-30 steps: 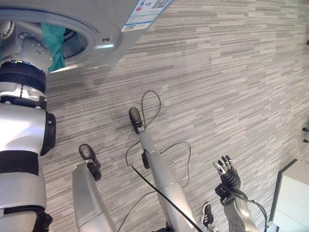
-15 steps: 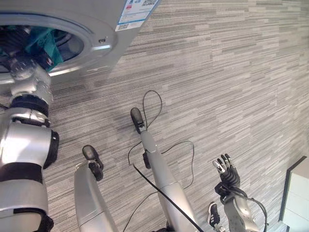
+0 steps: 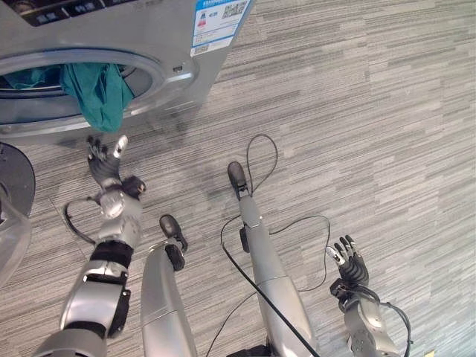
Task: Grab the laundry basket,head to the washer,open it,put in the laundry and shut it.
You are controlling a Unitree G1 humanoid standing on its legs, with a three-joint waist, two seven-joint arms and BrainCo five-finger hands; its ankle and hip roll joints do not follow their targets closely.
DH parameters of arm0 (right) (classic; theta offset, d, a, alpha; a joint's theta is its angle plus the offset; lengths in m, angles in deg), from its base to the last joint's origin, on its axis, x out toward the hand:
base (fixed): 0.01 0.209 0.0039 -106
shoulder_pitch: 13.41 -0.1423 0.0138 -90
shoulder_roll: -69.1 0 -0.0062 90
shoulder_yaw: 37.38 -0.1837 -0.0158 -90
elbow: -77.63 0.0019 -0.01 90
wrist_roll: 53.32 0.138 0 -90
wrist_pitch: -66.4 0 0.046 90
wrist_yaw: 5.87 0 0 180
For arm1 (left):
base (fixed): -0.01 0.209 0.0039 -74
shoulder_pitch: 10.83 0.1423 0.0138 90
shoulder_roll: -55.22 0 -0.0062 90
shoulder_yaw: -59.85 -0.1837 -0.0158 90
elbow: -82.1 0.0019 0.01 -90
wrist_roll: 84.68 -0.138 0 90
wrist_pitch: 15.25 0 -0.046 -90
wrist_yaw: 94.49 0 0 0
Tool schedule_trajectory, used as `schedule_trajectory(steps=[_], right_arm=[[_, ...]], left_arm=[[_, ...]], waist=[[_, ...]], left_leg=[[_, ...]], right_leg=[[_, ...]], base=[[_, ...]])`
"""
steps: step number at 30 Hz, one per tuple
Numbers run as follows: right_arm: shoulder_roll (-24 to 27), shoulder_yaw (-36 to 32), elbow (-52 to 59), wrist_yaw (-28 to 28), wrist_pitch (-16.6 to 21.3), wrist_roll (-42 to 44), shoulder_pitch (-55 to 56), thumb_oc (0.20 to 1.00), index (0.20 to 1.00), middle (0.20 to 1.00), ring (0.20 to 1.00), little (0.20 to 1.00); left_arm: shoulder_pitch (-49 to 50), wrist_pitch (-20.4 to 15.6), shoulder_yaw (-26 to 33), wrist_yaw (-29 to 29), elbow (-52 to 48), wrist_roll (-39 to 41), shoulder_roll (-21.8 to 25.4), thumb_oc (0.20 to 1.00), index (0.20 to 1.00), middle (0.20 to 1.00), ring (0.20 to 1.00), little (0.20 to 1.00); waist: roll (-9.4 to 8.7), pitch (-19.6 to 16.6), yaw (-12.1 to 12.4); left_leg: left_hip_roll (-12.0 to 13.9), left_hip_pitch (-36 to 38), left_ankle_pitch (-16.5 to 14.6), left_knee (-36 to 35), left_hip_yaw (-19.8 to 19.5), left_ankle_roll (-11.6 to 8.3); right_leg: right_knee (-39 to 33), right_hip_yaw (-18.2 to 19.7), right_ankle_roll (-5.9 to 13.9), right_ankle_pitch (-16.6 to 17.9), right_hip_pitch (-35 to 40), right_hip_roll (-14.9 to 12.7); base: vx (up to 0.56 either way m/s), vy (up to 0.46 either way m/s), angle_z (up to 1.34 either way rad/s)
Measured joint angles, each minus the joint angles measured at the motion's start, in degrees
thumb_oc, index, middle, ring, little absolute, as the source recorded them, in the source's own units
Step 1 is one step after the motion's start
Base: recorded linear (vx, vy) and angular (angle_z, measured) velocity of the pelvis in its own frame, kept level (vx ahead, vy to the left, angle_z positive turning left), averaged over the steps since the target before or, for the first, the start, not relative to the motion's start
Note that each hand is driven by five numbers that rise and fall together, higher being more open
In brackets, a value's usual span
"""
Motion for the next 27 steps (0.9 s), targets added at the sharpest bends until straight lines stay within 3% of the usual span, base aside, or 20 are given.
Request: schedule_trajectory(steps=[5, 12, 13, 17, 20, 21, 24, 27], right_arm=[[0.29, -0.52, 0.04, 1.33, 0.02, -0.10, -0.18, 1.000, 1.000, 1.000, 1.000, 1.000], [0.79, -0.38, -0.08, 2.71, 0.00, -0.05, -2.54, 1.000, 1.000, 1.000, 1.000, 1.000], [1.91, 1.05, 0.04, 2.75, -0.04, -0.04, -4.07, 1.000, 1.000, 1.000, 1.000, 1.000], [4.57, 1.77, 4.87, 2.21, 0.24, 0.05, -4.52, 1.000, 1.000, 1.000, 1.000, 1.000], [5.63, 1.32, 5.42, 2.10, 0.39, 0.51, -3.29, 1.000, 1.000, 1.000, 1.000, 1.000], [5.61, 1.34, 5.43, 2.10, 0.38, 0.64, -3.23, 1.000, 1.000, 1.000, 1.000, 1.000], [5.43, 0.91, 5.15, 2.05, 0.40, 0.61, -2.04, 1.000, 1.000, 1.000, 1.000, 1.000], [5.46, 0.62, 4.49, 1.87, 0.37, 0.60, -0.54, 1.000, 1.000, 1.000, 1.000, 1.000]], left_arm=[[-9.20, 0.20, 0.02, -0.90, 10.39, 2.53, -0.62, 1.000, 1.000, 1.000, 1.000, 1.000], [-19.29, 1.66, 1.53, -3.16, 19.16, 9.22, 1.01, 1.000, 1.000, 1.000, 1.000, 1.000], [-22.59, 2.65, 2.50, -3.42, 23.65, 11.28, 2.71, 1.000, 1.000, 1.000, 1.000, 1.000], [-26.45, 3.49, 2.46, -3.37, 25.39, 13.32, 10.00, 1.000, 1.000, 1.000, 1.000, 1.000], [-27.59, 3.76, 2.12, -2.66, 26.95, 13.72, 10.82, 1.000, 1.000, 1.000, 1.000, 1.000], [-27.62, 3.62, 2.09, -2.60, 26.93, 13.57, 11.12, 0.200, 0.200, 0.200, 0.200, 0.200], [-28.58, 3.42, 1.58, -1.29, 27.78, 13.27, 13.44, 0.200, 0.200, 0.200, 0.200, 0.200], [-29.98, 3.48, -0.78, -0.38, 28.26, 13.31, 14.72, 0.200, 0.200, 0.200, 0.200, 0.200]], waist=[[-0.90, 0.61, -1.03], [-1.04, 0.76, -2.17], [-1.36, 0.66, -2.85], [-2.11, 0.28, -5.16], [-2.94, -0.28, -5.53], [-3.30, -0.52, -5.79], [-5.80, -2.39, -6.13], [-6.28, -2.87, -6.23]], left_leg=[[0.15, -0.06, 0.65, -0.61, -1.28, -0.99], [0.46, -0.84, 1.29, -1.67, -2.52, -1.69], [0.73, -0.85, 1.29, -1.73, -2.61, -1.75], [1.80, -1.39, 1.03, -1.49, -2.71, -2.06], [2.31, -2.33, 1.02, -1.15, -4.13, -2.38], [2.34, -2.60, 1.12, -1.17, -4.31, -2.54], [2.78, -4.51, 1.26, -0.43, -4.45, -2.78], [2.79, -7.02, 1.27, 1.13, -5.81, -2.80]], right_leg=[[3.14, -1.58, -0.80, -2.00, -1.20, 0.39], [2.81, -2.94, -1.27, -1.81, -1.72, 0.74], [2.42, -3.07, -1.67, -1.34, -1.55, 1.05], [1.53, -3.37, -2.04, -1.05, -1.52, 1.84], [1.25, -4.81, -2.38, -1.04, -1.62, 2.40], [1.17, -4.91, -2.46, -1.07, -1.77, 2.48], [0.00, -4.83, -2.72, -0.31, -2.96, 2.91], [-0.02, -5.86, -2.55, 0.08, -3.93, 2.92]], base=[[-0.03, -0.037, 0.10], [0.00, -0.025, 0.04], [0.02, -0.034, -0.02], [0.02, -0.045, -0.07], [0.01, -0.005, 0.01], [0.02, 0.014, 0.03], [0.01, -0.004, -0.02], [0.01, -0.006, 0.07]])
